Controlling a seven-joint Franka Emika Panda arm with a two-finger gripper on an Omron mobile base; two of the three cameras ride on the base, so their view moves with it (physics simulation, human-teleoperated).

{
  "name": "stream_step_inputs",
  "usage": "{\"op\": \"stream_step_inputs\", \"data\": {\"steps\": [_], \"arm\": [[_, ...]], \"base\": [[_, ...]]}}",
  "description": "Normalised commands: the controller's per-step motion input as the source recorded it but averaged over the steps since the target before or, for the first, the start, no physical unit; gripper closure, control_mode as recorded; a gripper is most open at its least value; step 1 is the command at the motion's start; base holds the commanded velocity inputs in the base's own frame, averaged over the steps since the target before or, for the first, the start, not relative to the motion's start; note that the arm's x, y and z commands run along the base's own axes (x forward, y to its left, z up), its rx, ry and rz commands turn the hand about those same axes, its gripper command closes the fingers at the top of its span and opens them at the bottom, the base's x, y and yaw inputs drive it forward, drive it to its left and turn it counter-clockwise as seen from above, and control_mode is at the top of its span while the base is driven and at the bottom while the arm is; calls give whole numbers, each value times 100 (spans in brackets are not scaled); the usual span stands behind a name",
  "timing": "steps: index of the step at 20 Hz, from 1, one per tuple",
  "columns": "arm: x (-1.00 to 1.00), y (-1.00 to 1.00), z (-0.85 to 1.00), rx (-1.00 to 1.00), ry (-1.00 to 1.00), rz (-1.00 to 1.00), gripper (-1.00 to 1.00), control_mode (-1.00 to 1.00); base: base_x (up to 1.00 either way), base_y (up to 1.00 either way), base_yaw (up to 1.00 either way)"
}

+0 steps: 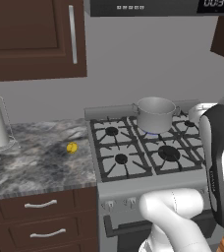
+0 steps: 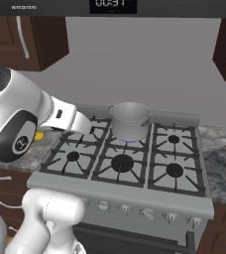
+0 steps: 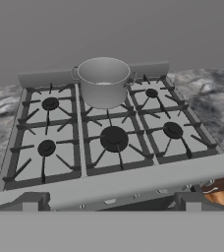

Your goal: Turn on the burner for the pot on the stove. Wait thirty seconds for the pot to heat up. Then add the lemon to the pot.

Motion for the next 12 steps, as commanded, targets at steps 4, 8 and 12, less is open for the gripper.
{"op": "stream_step_inputs", "data": {"steps": [4,8,12], "arm": [[0,0,0,0,0,0,-100,-100],[0,0,0,0,0,0,-100,-100],[0,0,0,0,0,0,-100,-100]], "base": [[0,0,0],[0,0,0],[0,0,0]]}}
